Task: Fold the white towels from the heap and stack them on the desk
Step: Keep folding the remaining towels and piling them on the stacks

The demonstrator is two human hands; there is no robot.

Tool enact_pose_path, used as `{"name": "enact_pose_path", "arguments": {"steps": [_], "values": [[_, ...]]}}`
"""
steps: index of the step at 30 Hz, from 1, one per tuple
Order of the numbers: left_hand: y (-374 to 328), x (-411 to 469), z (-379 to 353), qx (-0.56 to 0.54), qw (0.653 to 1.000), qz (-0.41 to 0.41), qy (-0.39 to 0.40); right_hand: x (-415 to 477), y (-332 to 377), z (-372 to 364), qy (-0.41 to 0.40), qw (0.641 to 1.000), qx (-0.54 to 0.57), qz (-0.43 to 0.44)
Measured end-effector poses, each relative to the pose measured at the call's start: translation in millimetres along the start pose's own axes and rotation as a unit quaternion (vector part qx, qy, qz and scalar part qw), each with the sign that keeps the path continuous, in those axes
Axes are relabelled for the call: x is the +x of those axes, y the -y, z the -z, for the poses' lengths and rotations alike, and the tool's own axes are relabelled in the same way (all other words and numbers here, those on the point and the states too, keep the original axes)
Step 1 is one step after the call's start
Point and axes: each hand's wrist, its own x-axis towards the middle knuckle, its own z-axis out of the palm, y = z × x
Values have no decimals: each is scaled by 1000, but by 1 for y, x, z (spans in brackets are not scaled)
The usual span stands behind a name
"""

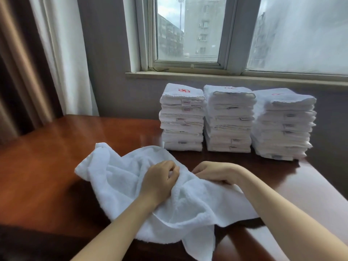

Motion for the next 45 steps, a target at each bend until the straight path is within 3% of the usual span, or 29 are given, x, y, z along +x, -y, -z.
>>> {"name": "enact_pose_path", "arguments": {"steps": [4,6,8,11,13,20,23,26,30,34,40,45], "values": [[-2,-1,1,-26,999,27,-33,-1,4,-10,1,999,24,32],[-4,-1,5,-55,995,52,-63,-10,5,-1,-62,996,21,55],[-4,1,11,-70,991,64,-91,-25,10,16,-202,972,23,115],[-1,6,20,-46,991,70,-106,-57,19,52,-466,872,-9,149],[-1,12,22,-10,993,76,-86,-76,19,68,-533,836,-56,117],[-51,26,11,-11,999,-29,36,-91,-26,57,-403,900,-167,-17],[-72,23,-4,-11,990,-67,125,-99,-53,54,-266,950,-125,-106],[-85,21,-22,-12,974,-70,216,-107,-76,56,-173,969,-51,-168],[-94,27,-39,21,968,-51,244,-105,-102,59,-278,952,-6,-125],[-94,36,-53,28,969,-34,244,-88,-119,49,-364,928,-66,-51],[-97,46,-65,59,966,-44,249,-72,-128,43,-287,936,-174,-105],[-107,63,-80,100,936,-63,330,-85,-132,52,-230,958,-132,-112]]}}
